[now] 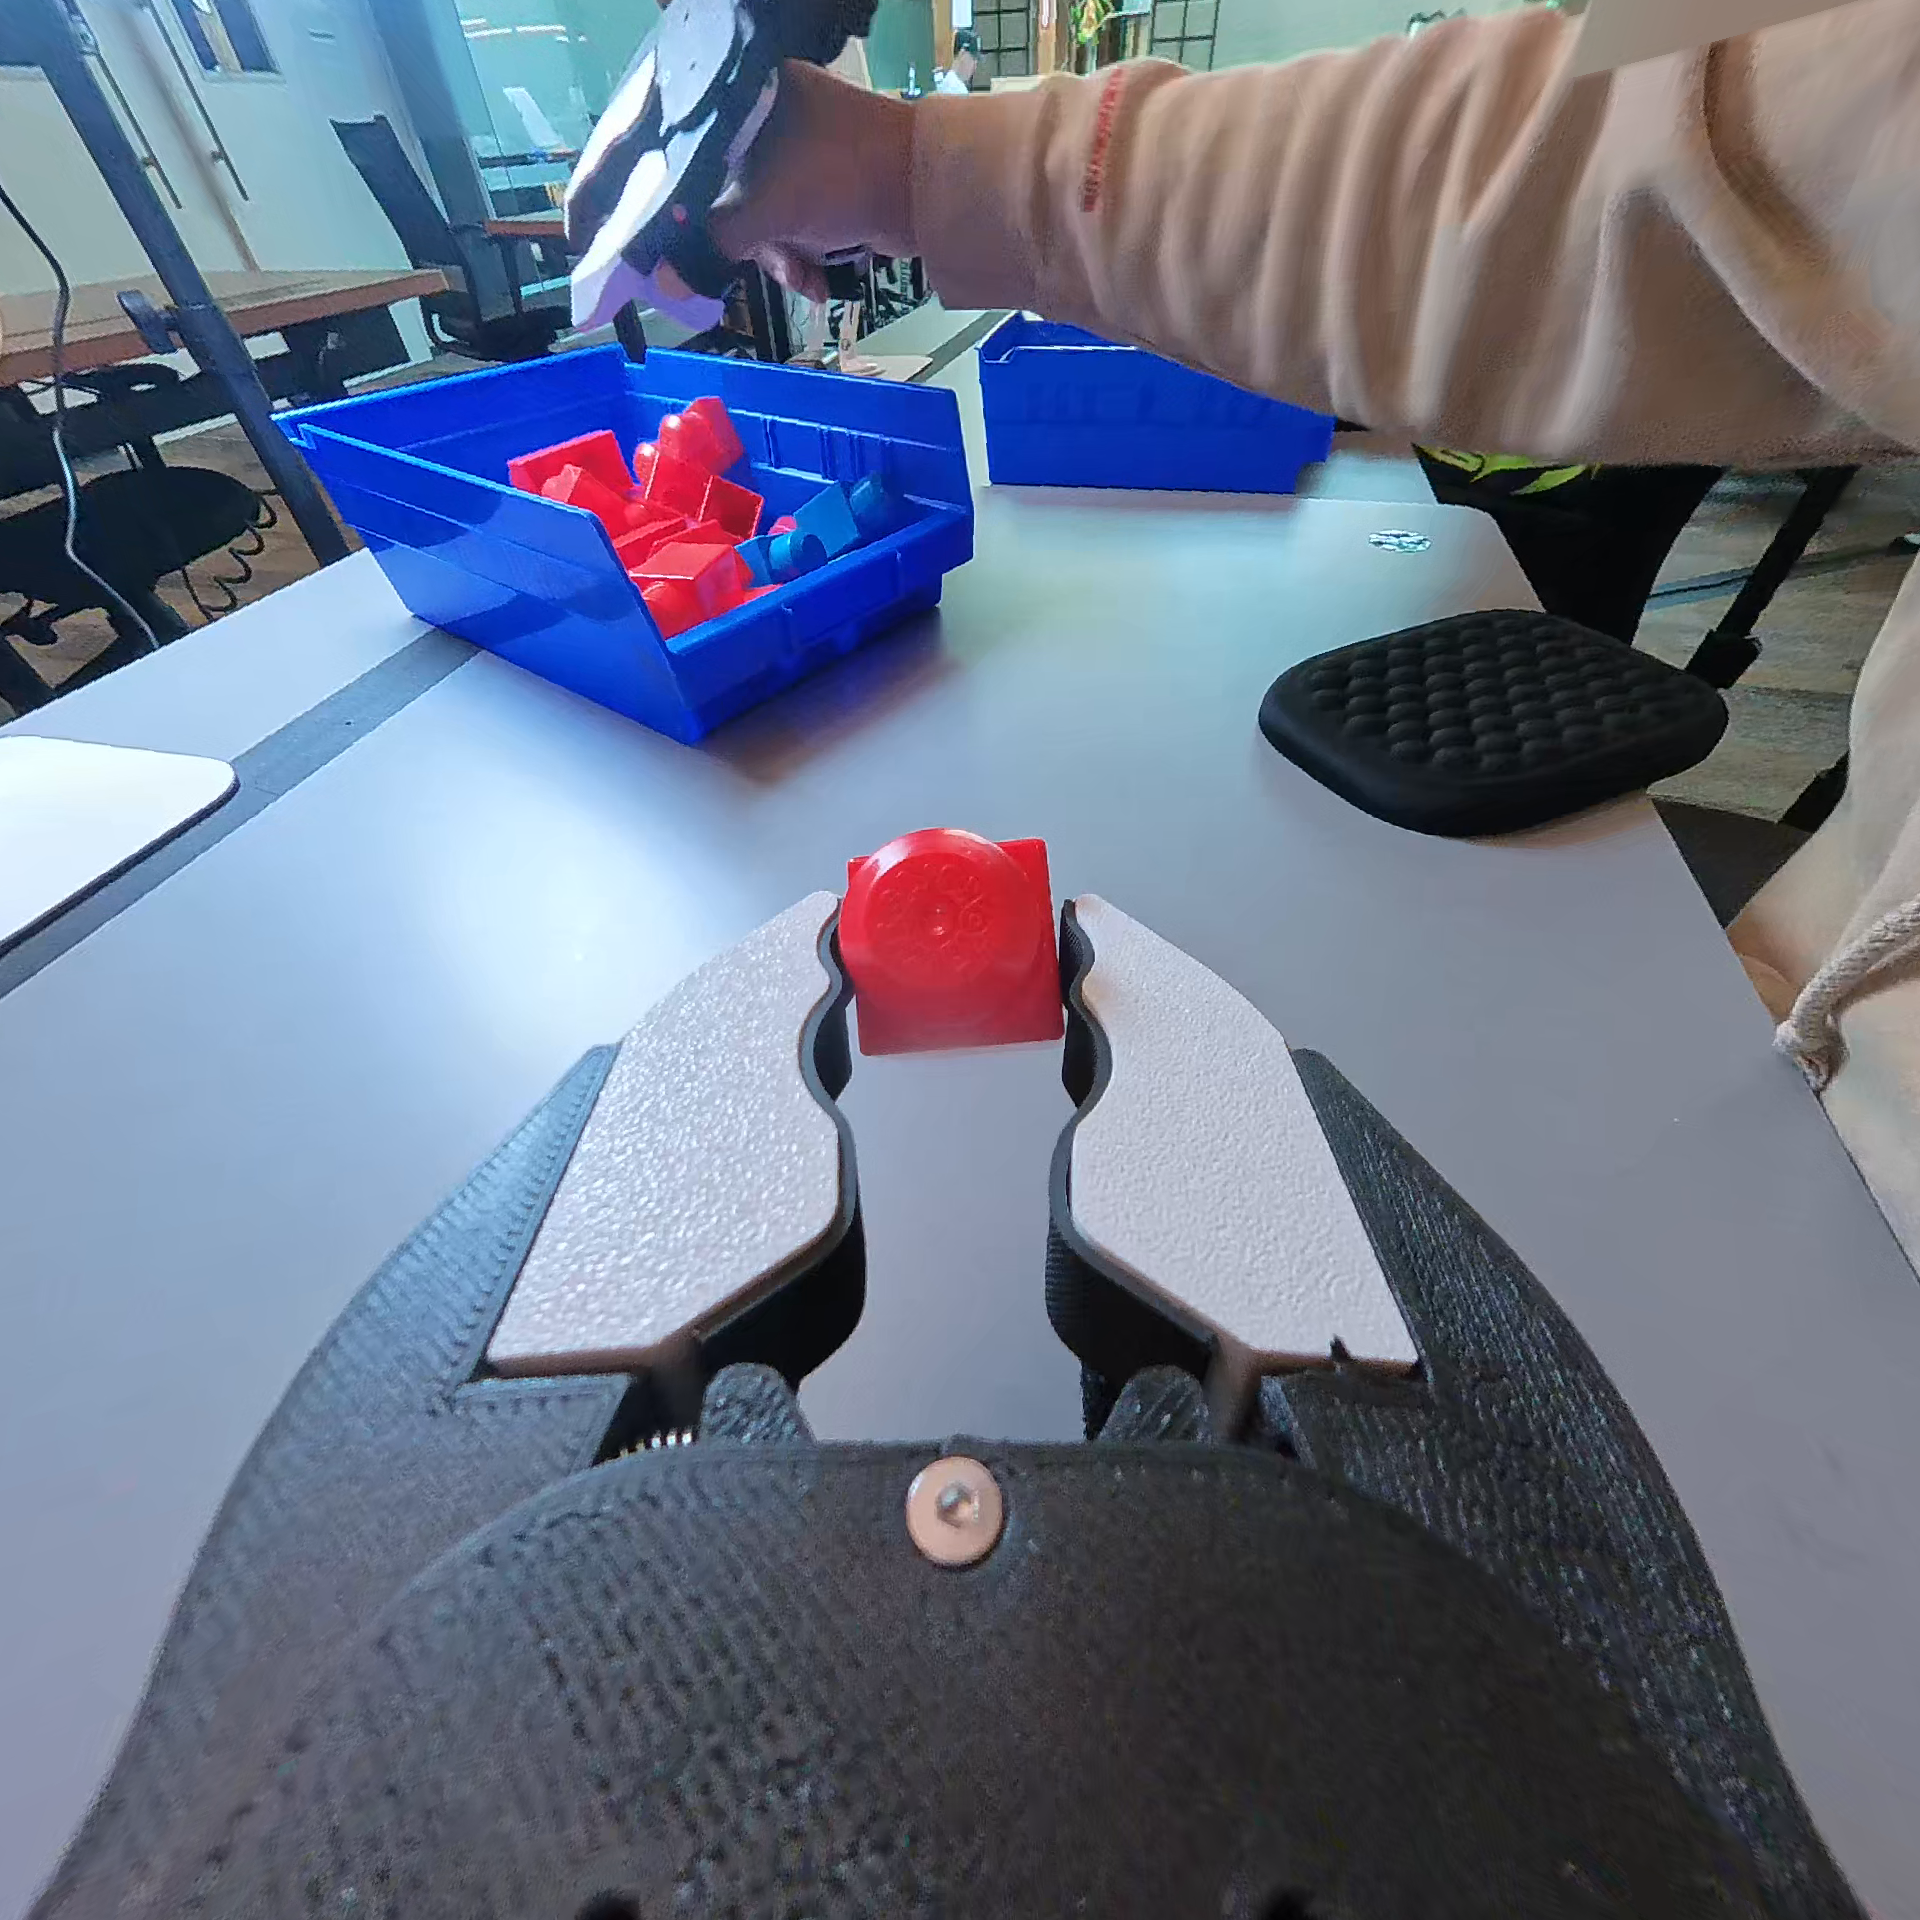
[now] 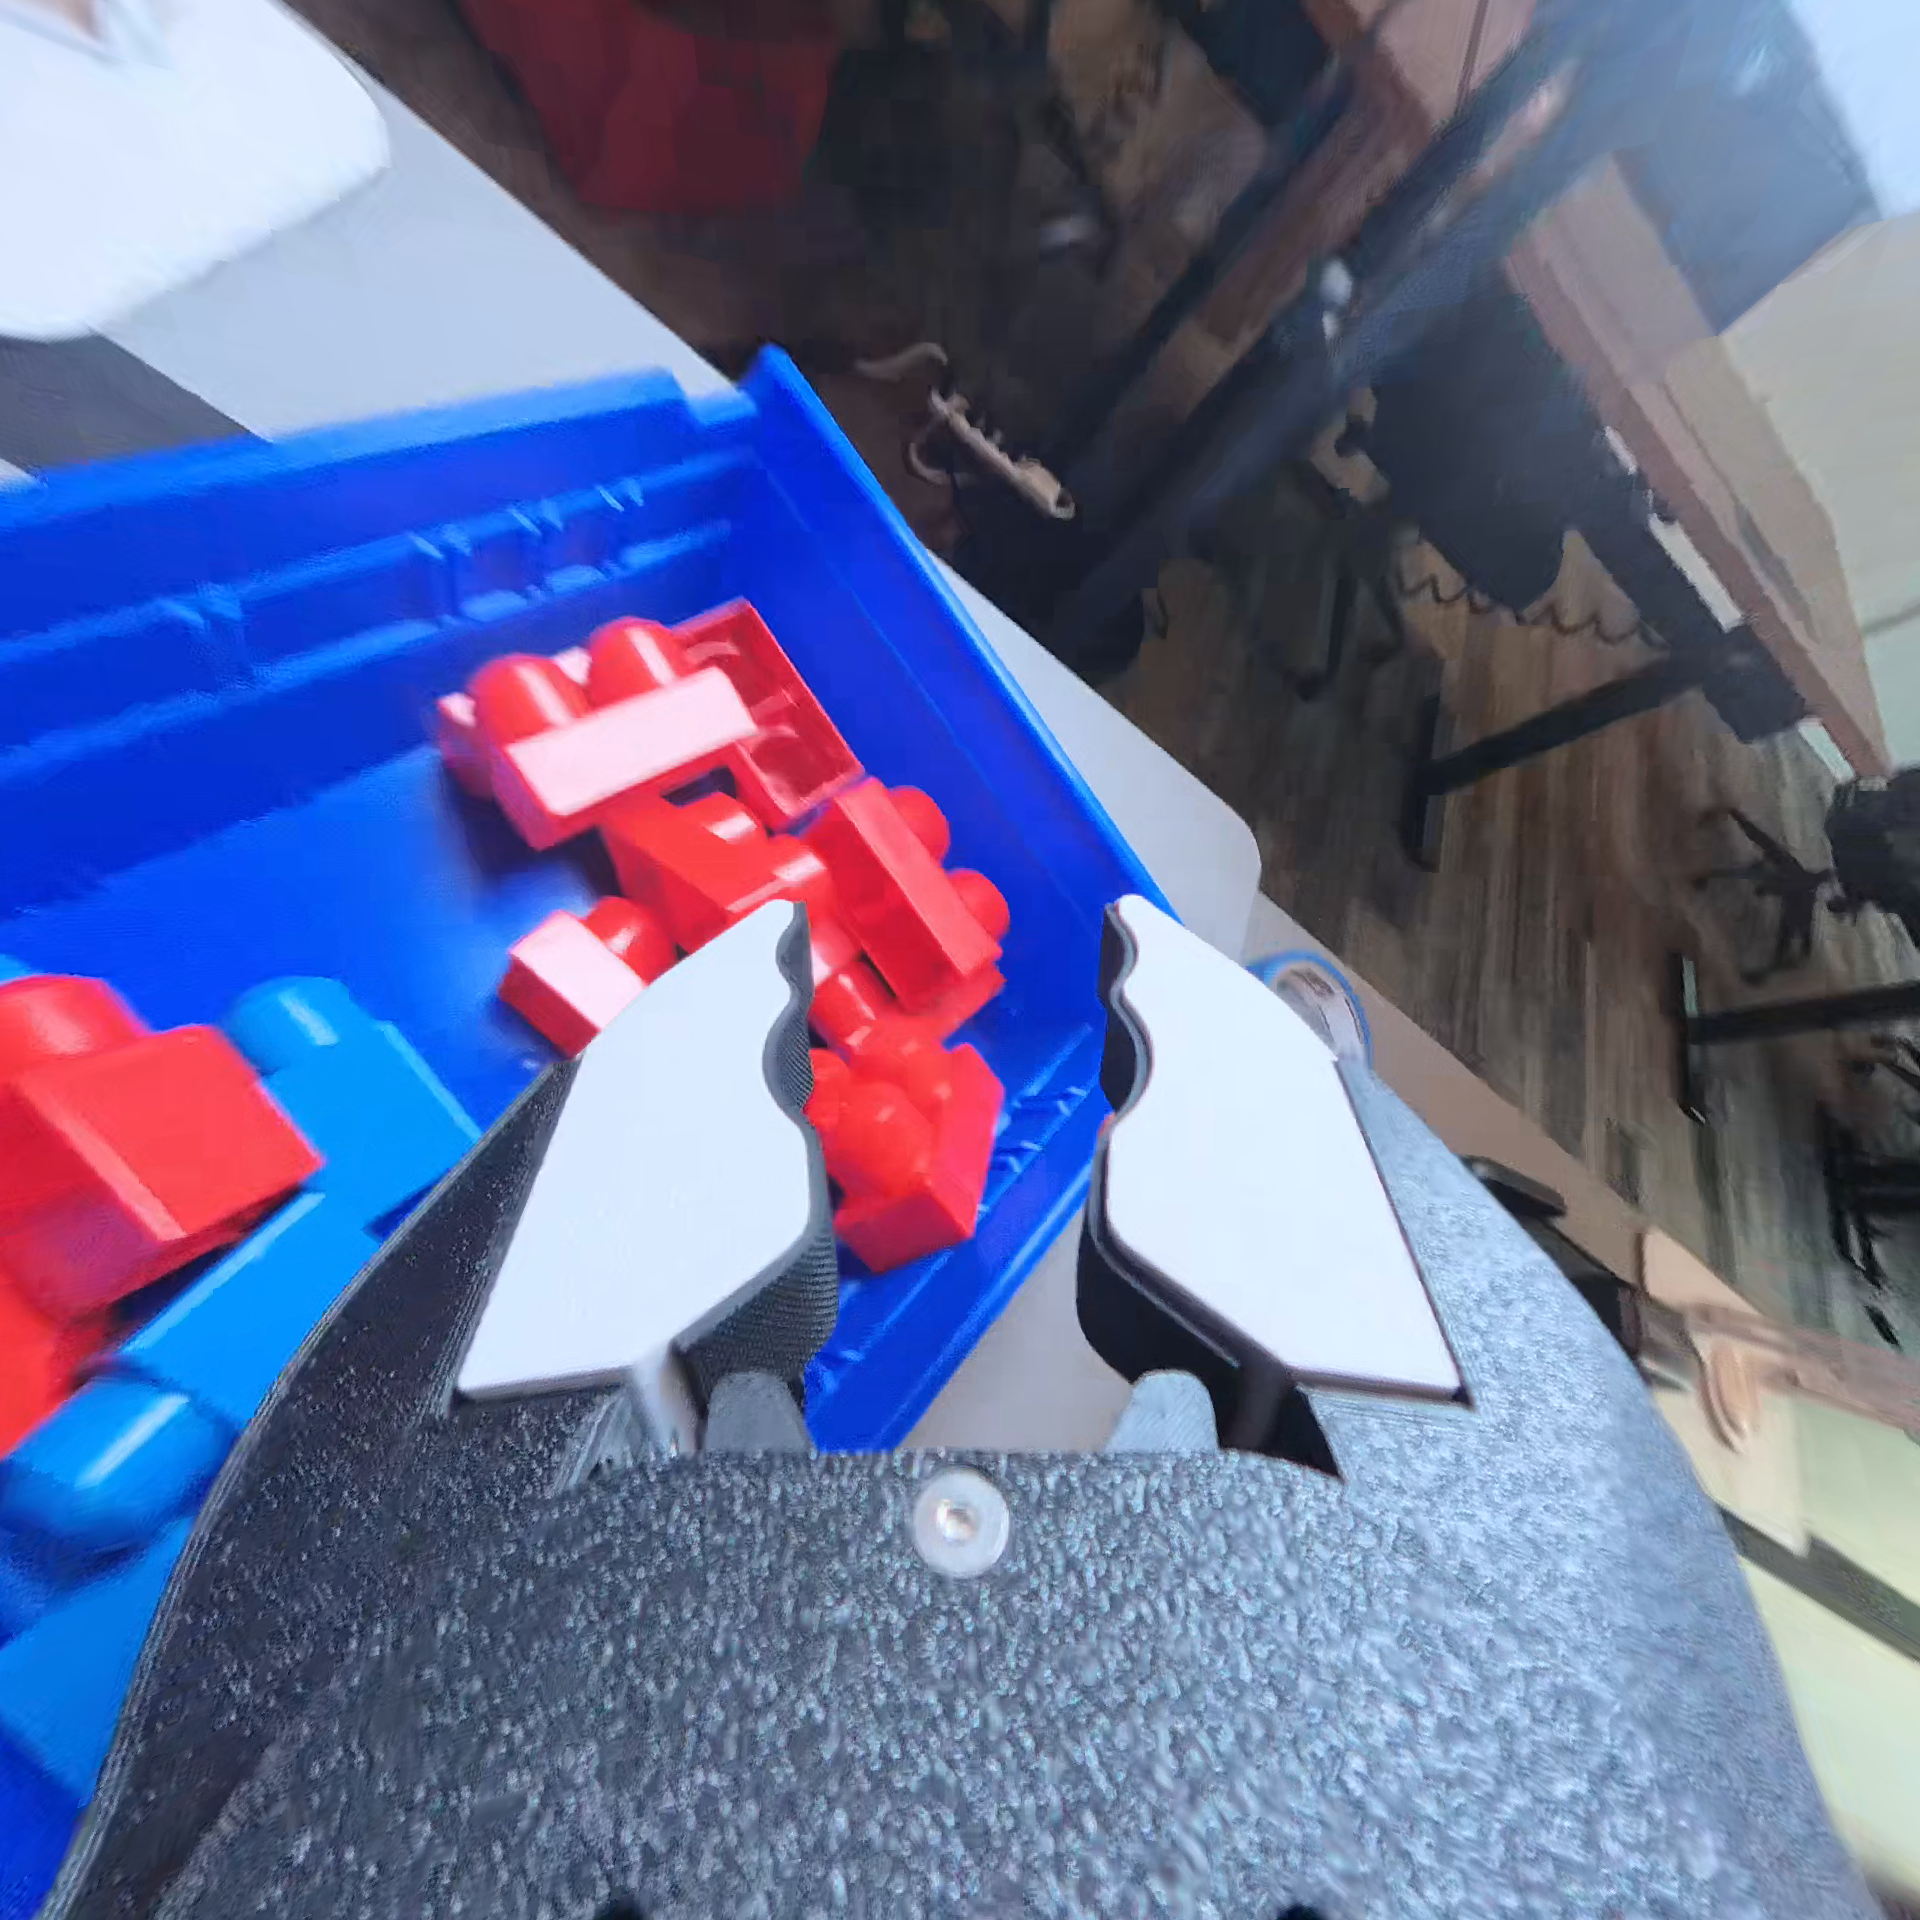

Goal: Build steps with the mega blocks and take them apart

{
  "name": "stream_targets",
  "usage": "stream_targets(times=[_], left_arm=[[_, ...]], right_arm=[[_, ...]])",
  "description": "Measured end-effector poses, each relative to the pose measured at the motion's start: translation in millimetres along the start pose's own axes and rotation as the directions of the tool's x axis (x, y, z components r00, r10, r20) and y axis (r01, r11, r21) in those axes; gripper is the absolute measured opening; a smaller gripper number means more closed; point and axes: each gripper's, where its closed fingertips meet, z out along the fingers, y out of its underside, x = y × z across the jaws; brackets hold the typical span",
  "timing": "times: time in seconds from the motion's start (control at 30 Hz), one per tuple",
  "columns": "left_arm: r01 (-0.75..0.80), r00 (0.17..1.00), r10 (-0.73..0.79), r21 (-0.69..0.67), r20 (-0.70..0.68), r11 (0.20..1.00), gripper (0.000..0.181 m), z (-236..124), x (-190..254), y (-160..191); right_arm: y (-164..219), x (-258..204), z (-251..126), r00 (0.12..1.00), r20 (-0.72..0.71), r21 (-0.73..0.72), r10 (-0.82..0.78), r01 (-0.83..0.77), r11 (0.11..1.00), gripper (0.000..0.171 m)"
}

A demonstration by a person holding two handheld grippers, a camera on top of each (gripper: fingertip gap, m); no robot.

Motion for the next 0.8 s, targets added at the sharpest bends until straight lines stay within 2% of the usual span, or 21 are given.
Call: stream_targets(times=[0.1, 0.17, 0.27, 0.33, 0.43, 0.53, 0.63, 0.67, 0.73, 0.8], left_arm=[[0.017, 1.000, -0.017, 0.012, -0.019, 1.000, 0.038, 1.8, 3.8, -1.5], [0.028, 0.999, -0.027, 0.015, -0.042, 1.000, 0.038, 3.5, 8.9, -1.9], [0.029, 0.995, -0.027, 0.024, -0.094, 0.999, 0.038, 6.0, 21.5, -4.2], [0.031, 0.989, -0.025, 0.042, -0.148, 0.999, 0.038, 7.2, 34.3, -8.0], [0.071, 0.968, -0.042, 0.111, -0.246, 0.991, 0.037, 5.8, 55.5, -21.3], [0.031, 0.968, -0.002, 0.110, -0.251, 0.994, 0.038, 7.9, 64.7, -21.4], [0.001, 0.968, 0.024, 0.099, -0.250, 0.995, 0.037, 8.9, 69.2, -18.7], [0.004, 0.967, 0.021, 0.100, -0.254, 0.995, 0.037, 8.7, 69.8, -19.1], [-0.001, 0.967, 0.026, 0.096, -0.252, 0.995, 0.037, 8.6, 69.7, -18.2], [-0.011, 0.967, 0.038, 0.110, -0.252, 0.994, 0.037, 6.7, 69.3, -21.3]], right_arm=[[-41.7, -68.9, -57.2, 0.980, 0.197, 0.224, -0.020, -0.025, 0.974, 0.053], [-58.3, -138.5, -105.4, 0.911, 0.399, 0.346, -0.100, -0.049, 0.937, 0.052], [-58.4, -248.7, -179.4, 0.694, 0.677, 0.442, -0.247, -0.115, 0.889, 0.052], [-48.9, -309.8, -217.2, 0.551, 0.767, 0.469, -0.328, -0.134, 0.873, 0.053], [-38.6, -373.3, -251.4, 0.410, 0.825, 0.486, -0.389, -0.162, 0.859, 0.053], [-39.8, -400.8, -268.7, 0.332, 0.863, 0.463, -0.380, -0.221, 0.858, 0.049], [-45.8, -406.1, -272.3, 0.347, 0.859, 0.473, -0.376, -0.257, 0.843, 0.017], [-45.9, -407.0, -271.6, 0.353, 0.858, 0.472, -0.374, -0.254, 0.844, 0.013], [-44.7, -407.8, -272.5, 0.341, 0.864, 0.465, -0.372, -0.256, 0.847, 0.016], [-41.8, -407.6, -273.9, 0.318, 0.870, 0.460, -0.377, -0.247, 0.853, 0.033]])
